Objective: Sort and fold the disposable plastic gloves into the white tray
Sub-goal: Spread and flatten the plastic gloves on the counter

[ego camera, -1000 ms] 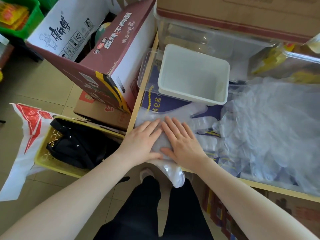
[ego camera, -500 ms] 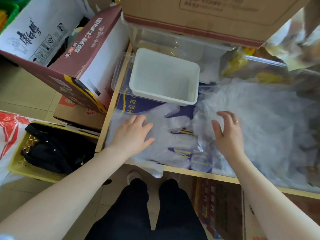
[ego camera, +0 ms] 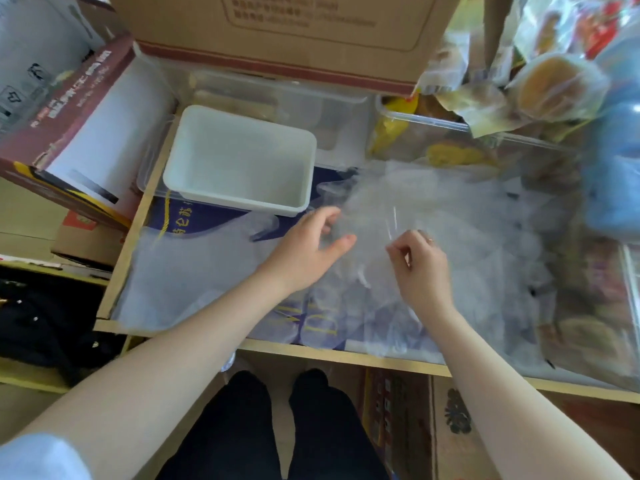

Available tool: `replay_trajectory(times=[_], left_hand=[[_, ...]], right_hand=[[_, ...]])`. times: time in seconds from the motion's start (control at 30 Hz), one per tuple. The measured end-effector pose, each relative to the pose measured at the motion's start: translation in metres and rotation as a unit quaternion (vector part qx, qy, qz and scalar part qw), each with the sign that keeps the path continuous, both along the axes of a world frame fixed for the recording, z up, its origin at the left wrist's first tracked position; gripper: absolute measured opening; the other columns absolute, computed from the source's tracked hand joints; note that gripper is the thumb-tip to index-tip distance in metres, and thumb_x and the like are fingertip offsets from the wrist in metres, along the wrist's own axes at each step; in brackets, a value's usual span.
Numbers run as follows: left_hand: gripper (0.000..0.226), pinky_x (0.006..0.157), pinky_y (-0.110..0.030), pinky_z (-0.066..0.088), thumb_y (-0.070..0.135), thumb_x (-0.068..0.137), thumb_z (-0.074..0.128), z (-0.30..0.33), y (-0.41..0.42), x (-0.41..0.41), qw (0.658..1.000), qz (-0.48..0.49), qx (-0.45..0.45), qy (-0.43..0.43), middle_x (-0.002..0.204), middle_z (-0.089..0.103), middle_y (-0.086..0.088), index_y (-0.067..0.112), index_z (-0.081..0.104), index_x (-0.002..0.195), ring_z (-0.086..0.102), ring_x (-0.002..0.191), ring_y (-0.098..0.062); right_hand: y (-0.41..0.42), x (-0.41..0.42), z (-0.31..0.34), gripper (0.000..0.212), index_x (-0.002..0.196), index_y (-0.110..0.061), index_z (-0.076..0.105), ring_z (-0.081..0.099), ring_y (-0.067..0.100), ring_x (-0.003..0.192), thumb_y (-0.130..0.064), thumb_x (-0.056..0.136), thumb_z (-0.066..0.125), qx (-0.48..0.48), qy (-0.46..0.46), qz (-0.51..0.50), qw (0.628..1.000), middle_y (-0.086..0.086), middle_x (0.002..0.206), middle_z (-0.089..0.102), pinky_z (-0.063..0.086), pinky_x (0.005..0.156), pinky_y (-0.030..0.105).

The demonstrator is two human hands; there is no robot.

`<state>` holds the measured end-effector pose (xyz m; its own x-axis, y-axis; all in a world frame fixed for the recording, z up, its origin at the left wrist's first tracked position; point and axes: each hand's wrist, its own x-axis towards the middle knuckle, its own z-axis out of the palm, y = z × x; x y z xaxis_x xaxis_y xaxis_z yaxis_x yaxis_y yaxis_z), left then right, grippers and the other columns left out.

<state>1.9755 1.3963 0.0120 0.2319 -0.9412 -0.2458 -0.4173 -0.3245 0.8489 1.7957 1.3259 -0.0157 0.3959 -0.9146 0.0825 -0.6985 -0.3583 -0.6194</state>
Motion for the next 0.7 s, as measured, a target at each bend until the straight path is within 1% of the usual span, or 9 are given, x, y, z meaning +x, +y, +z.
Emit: replay_trajectory(times=[0.07,0.13,0.2,0.3,0.33,0.4,0.5,0.6,0.7], left_hand=[[0.091,0.100,-0.028,0.040,0.063,0.065,0.063,0.012,-0.019,-0.015,0.985,0.040,0.060,0.154,0.127,0.054,0.001,0.014,0.039,0.137,0.053,0.115,-0.011],[0.098,0.091,-0.030,0.047,0.071,0.049,0.062,0.017,-0.029,-0.031,0.972,0.040,0.089,0.215,0.116,0.062,0.003,0.016,0.047,0.129,0.059,0.104,-0.008],[0.073,0.085,-0.029,0.048,0.063,0.057,0.069,0.013,-0.036,-0.041,0.978,0.050,0.099,0.176,0.103,0.067,0.007,0.018,0.057,0.112,0.062,0.095,-0.007],[0.008,0.080,-0.023,0.044,0.017,0.083,0.067,0.001,-0.037,-0.043,0.980,0.115,0.046,0.158,0.084,0.063,0.009,0.020,0.061,0.087,0.058,0.079,-0.003],[0.014,0.076,-0.020,0.044,0.007,0.086,0.063,0.001,-0.035,-0.041,0.976,0.130,0.023,0.175,0.079,0.062,0.007,0.020,0.061,0.081,0.057,0.073,-0.003],[0.021,0.070,-0.013,0.045,0.000,0.087,0.059,0.001,-0.030,-0.033,0.970,0.139,-0.007,0.200,0.075,0.062,0.005,0.019,0.061,0.077,0.057,0.065,0.002],[0.022,0.066,-0.009,0.045,-0.002,0.087,0.057,0.002,-0.022,-0.020,0.964,0.131,-0.025,0.229,0.068,0.065,0.012,0.017,0.061,0.077,0.057,0.062,0.005],[0.021,0.056,-0.008,0.041,-0.003,0.088,0.055,0.007,-0.016,-0.013,0.961,0.116,-0.030,0.249,0.060,0.065,0.013,0.014,0.060,0.077,0.054,0.055,0.004],[0.021,0.047,-0.005,0.034,-0.006,0.087,0.053,0.016,-0.009,-0.009,0.961,0.098,-0.036,0.255,0.057,0.065,0.013,0.010,0.058,0.076,0.050,0.045,0.005]], right_hand=[[0.008,-0.006,0.011,0.018,0.068,-0.008,0.051,0.042,0.021,0.059,-0.011,0.084,0.059,-0.074,-0.006,0.068,0.995,0.004,0.068,0.048,0.032,0.052,0.031],[0.017,-0.009,0.016,0.019,0.067,-0.007,0.051,0.042,0.022,0.057,-0.014,0.084,0.054,-0.123,0.012,0.129,0.984,0.006,0.067,0.048,0.029,0.048,0.028],[0.022,-0.011,0.014,0.021,0.067,-0.007,0.053,0.046,0.025,0.058,-0.016,0.086,0.051,-0.159,0.031,0.188,0.969,0.007,0.067,0.050,0.033,0.048,0.028],[0.022,-0.019,0.006,0.019,0.079,-0.011,0.064,0.056,0.027,0.073,-0.020,0.086,0.048,-0.138,0.041,0.247,0.958,0.005,0.082,0.061,0.043,0.064,0.032],[0.021,-0.023,0.005,0.020,0.086,-0.012,0.066,0.056,0.026,0.084,-0.020,0.085,0.047,-0.109,0.026,0.235,0.966,0.005,0.092,0.063,0.042,0.073,0.033],[0.016,-0.031,0.006,0.028,0.103,-0.013,0.064,0.049,0.027,0.109,-0.022,0.083,0.047,-0.032,-0.024,0.130,0.991,0.008,0.117,0.058,0.038,0.090,0.037],[-0.006,-0.039,0.009,0.052,0.137,-0.016,0.040,0.023,0.024,0.138,-0.033,0.090,0.055,0.092,-0.014,-0.067,0.993,0.009,0.149,0.029,0.022,0.111,0.038],[-0.029,-0.042,0.004,0.079,0.149,-0.015,0.014,0.010,0.021,0.144,-0.040,0.088,0.058,0.172,-0.011,-0.117,0.978,0.005,0.156,0.015,0.014,0.117,0.038],[-0.045,-0.031,-0.002,0.084,0.149,-0.020,0.015,0.028,0.023,0.137,-0.046,0.083,0.062,0.215,-0.069,-0.071,0.971,0.001,0.149,0.032,0.031,0.110,0.047]])
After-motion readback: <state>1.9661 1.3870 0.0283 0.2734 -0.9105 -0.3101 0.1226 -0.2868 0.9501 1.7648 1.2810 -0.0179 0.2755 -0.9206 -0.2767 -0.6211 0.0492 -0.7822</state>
